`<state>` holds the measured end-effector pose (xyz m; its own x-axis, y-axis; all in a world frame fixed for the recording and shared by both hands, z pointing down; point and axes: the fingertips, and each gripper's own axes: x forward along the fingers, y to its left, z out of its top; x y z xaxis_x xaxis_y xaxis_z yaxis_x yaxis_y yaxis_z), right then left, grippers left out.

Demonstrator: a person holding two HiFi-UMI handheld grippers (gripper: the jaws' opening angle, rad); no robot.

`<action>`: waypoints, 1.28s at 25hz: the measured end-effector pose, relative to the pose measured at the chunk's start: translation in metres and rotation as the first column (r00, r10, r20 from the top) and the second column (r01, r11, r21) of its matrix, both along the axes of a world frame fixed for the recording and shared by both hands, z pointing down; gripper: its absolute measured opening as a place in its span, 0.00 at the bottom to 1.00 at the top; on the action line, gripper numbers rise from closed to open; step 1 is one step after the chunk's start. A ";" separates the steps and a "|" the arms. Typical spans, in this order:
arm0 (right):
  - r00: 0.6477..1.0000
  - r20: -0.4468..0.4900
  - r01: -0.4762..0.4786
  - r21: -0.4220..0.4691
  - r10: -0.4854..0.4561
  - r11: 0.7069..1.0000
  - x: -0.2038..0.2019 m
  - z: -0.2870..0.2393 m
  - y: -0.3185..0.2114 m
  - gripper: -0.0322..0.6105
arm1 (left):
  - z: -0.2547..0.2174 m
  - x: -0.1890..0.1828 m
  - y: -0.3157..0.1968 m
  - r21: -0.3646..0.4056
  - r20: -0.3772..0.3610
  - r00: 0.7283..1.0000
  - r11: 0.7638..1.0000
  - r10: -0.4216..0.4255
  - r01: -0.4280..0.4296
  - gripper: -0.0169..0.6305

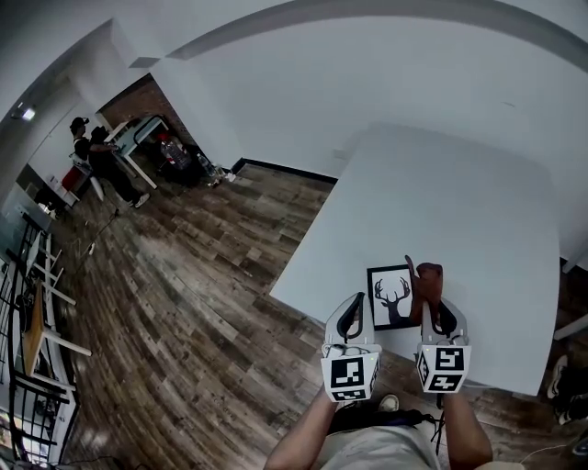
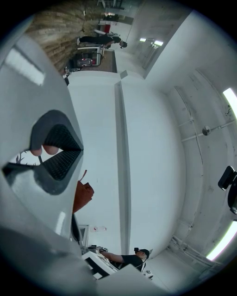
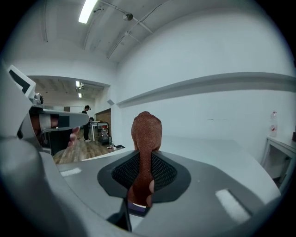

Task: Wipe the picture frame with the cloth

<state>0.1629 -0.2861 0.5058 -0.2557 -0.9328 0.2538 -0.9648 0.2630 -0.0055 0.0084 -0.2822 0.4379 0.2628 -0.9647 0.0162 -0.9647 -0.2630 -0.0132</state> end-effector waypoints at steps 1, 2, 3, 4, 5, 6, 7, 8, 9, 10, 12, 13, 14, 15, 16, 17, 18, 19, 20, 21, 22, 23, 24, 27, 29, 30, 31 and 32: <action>1.000 -0.005 0.008 -0.025 -0.009 1.000 -0.006 0.007 -0.003 0.19 | 0.002 -0.004 -0.002 -0.003 -0.001 1.000 1.000 0.001 -0.001 0.03; 1.000 -0.007 0.021 -0.062 -0.021 0.998 -0.013 0.016 -0.006 0.19 | 0.003 -0.007 -0.004 -0.007 -0.004 1.000 1.000 0.002 -0.002 0.03; 0.999 -0.004 0.037 -0.109 -0.038 0.993 -0.021 0.027 -0.009 0.19 | 0.004 -0.011 -0.007 -0.011 -0.006 1.000 1.000 0.003 -0.003 0.03; 0.998 0.002 0.056 -0.164 -0.056 0.985 -0.030 0.041 -0.012 0.19 | 0.005 -0.015 -0.010 -0.012 -0.005 1.000 1.000 0.001 -0.002 0.03; 0.997 0.010 0.078 -0.226 -0.078 0.971 -0.040 0.056 -0.014 0.19 | 0.007 -0.019 -0.013 -0.013 -0.006 1.000 1.000 -0.001 0.001 0.03; 0.995 0.018 0.103 -0.293 -0.102 0.951 -0.051 0.073 -0.015 0.19 | 0.009 -0.024 -0.015 -0.017 -0.009 1.000 1.000 -0.003 0.003 0.03; 0.992 0.026 0.127 -0.360 -0.126 0.924 -0.062 0.089 -0.015 0.19 | 0.011 -0.028 -0.017 -0.020 -0.013 1.000 1.000 -0.006 0.006 0.03; 0.989 0.036 0.148 -0.421 -0.146 0.895 -0.073 0.105 -0.014 0.19 | 0.012 -0.033 -0.019 -0.021 -0.015 1.000 1.000 -0.010 0.010 0.03; 0.986 0.046 0.164 -0.474 -0.162 0.865 -0.083 0.120 -0.014 0.19 | 0.014 -0.038 -0.021 -0.021 -0.014 1.000 1.000 -0.016 0.015 0.03; 0.983 0.053 0.175 -0.518 -0.173 0.837 -0.092 0.132 -0.014 0.19 | 0.015 -0.042 -0.022 -0.021 -0.014 1.000 1.000 -0.021 0.021 0.03; 0.980 0.062 0.190 -0.586 -0.190 0.787 -0.108 0.151 -0.013 0.19 | 0.014 -0.051 -0.024 -0.015 -0.016 0.999 0.999 -0.031 0.031 0.03; 0.978 0.066 0.196 -0.614 -0.198 0.764 -0.114 0.159 -0.013 0.19 | 0.014 -0.055 -0.025 -0.014 -0.017 0.999 0.999 -0.035 0.035 0.03; 0.977 0.069 0.200 -0.637 -0.204 0.745 -0.120 0.165 -0.013 0.19 | 0.014 -0.059 -0.026 -0.015 -0.019 0.999 0.999 -0.039 0.039 0.03; 0.976 0.072 0.201 -0.653 -0.205 0.730 -0.124 0.169 -0.014 0.19 | 0.015 -0.062 -0.028 -0.016 -0.020 0.999 0.999 -0.043 0.043 0.03; 0.977 0.072 0.198 -0.664 -0.202 0.721 -0.127 0.173 -0.015 0.19 | 0.015 -0.064 -0.029 -0.017 -0.021 0.999 0.999 -0.046 0.045 0.03; 0.978 0.069 0.191 -0.672 -0.197 0.715 -0.128 0.177 -0.016 0.19 | 0.015 -0.066 -0.031 -0.019 -0.021 0.999 0.999 -0.047 0.046 0.03; 0.980 0.065 0.183 -0.678 -0.190 0.711 -0.128 0.180 -0.017 0.19 | 0.016 -0.067 -0.032 -0.021 -0.022 0.999 0.999 -0.046 0.046 0.03; 0.981 0.061 0.175 -0.683 -0.184 0.709 -0.126 0.183 -0.018 0.19 | 0.018 -0.068 -0.032 -0.024 -0.023 0.999 0.999 -0.045 0.045 0.03; 0.983 0.057 0.168 -0.686 -0.177 0.708 -0.123 0.185 -0.018 0.19 | 0.019 -0.068 -0.033 -0.027 -0.025 0.999 0.999 -0.044 0.043 0.03; 0.984 0.055 0.159 -0.688 -0.168 0.709 -0.119 0.187 -0.019 0.19 | 0.020 -0.068 -0.033 -0.030 -0.027 0.999 0.999 -0.041 0.040 0.03; 0.986 0.051 0.148 -0.689 -0.156 0.709 -0.113 0.188 -0.019 0.19 | 0.021 -0.068 -0.034 -0.033 -0.031 0.999 0.999 -0.038 0.037 0.03; 0.989 0.047 0.134 -0.691 -0.141 0.710 -0.105 0.188 -0.020 0.19 | 0.022 -0.067 -0.034 -0.036 -0.034 0.999 0.999 -0.034 0.033 0.03; 0.992 0.041 0.115 -0.693 -0.121 0.712 -0.094 0.188 -0.021 0.19 | 0.023 -0.066 -0.035 -0.038 -0.039 0.999 0.999 -0.029 0.027 0.03; 0.999 0.020 0.044 -0.700 -0.042 0.712 -0.055 0.189 -0.021 0.19 | 0.025 -0.061 -0.036 -0.045 -0.049 0.999 0.999 -0.015 0.013 0.03; 1.000 0.002 -0.008 -0.706 0.013 0.708 -0.025 0.191 -0.021 0.19 | 0.027 -0.058 -0.037 -0.049 -0.053 0.999 0.999 -0.009 0.006 0.03; 0.999 -0.005 -0.029 -0.709 0.036 0.704 -0.013 0.192 -0.020 0.19 | 0.028 -0.057 -0.037 -0.050 -0.056 0.998 0.999 -0.006 0.003 0.03; 0.998 -0.009 -0.045 -0.713 0.055 0.700 -0.002 0.192 -0.019 0.19 | 0.028 -0.056 -0.037 -0.051 -0.059 0.998 0.999 -0.004 0.001 0.03; 0.998 -0.008 -0.054 -0.716 0.070 0.696 0.004 0.192 -0.017 0.19 | 0.028 -0.055 -0.037 -0.052 -0.060 0.998 0.999 -0.003 0.000 0.03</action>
